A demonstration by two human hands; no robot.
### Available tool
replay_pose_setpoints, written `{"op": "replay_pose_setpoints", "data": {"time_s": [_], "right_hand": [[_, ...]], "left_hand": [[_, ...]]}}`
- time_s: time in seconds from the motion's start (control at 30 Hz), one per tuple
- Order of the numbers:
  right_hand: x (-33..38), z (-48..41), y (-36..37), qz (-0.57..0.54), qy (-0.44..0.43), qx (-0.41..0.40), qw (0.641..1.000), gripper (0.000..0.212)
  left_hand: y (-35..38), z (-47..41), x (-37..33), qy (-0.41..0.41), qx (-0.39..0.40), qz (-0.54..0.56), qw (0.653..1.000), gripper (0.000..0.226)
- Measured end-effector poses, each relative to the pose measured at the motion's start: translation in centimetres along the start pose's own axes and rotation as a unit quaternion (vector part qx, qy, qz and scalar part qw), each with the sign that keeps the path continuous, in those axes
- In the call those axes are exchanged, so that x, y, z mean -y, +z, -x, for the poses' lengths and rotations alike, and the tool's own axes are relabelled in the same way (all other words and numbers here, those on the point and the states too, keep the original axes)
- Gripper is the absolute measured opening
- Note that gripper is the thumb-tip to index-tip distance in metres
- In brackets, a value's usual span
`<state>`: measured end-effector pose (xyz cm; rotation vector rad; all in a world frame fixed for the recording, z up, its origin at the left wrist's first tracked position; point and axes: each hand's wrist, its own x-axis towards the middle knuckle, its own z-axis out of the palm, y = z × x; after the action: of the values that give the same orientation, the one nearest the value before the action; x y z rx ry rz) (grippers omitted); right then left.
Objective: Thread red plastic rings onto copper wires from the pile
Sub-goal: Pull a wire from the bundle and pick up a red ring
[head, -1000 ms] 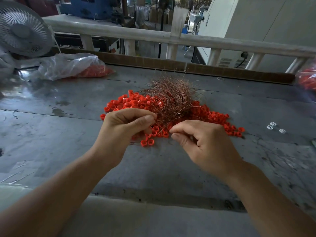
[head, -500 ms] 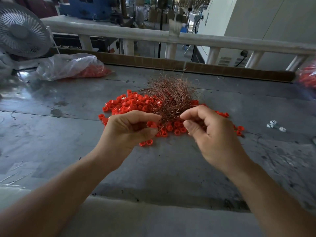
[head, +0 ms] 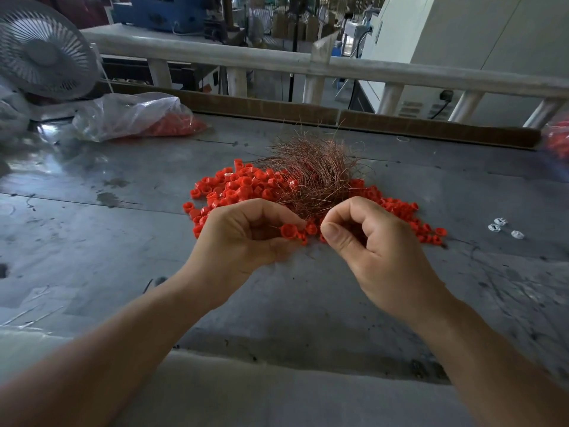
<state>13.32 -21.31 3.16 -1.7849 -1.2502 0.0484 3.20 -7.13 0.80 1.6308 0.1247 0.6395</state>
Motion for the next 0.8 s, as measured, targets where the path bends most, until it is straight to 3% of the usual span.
{"op": "replay_pose_setpoints", "data": {"time_s": [0.47, 0.67, 0.8], "right_hand": [[0.2, 0.3, 1.5, -0.001, 0.019, 0.031, 0.999, 0.012], [0.0, 0.1, 0.7, -0.010, 0.026, 0.006, 1.000, 0.013], [-0.1, 0.1, 0.5, -0.011, 0.030, 0.013, 0.999, 0.014]], "left_hand": [[0.3, 0.3, -0.2, 0.024, 0.019, 0.006, 1.000, 0.022], [0.1, 0.1, -0.5, -0.068, 0.049, 0.148, 0.985, 0.027], [0.3, 0.2, -0.6, -0.081, 0.034, 0.158, 0.983, 0.029]]}}
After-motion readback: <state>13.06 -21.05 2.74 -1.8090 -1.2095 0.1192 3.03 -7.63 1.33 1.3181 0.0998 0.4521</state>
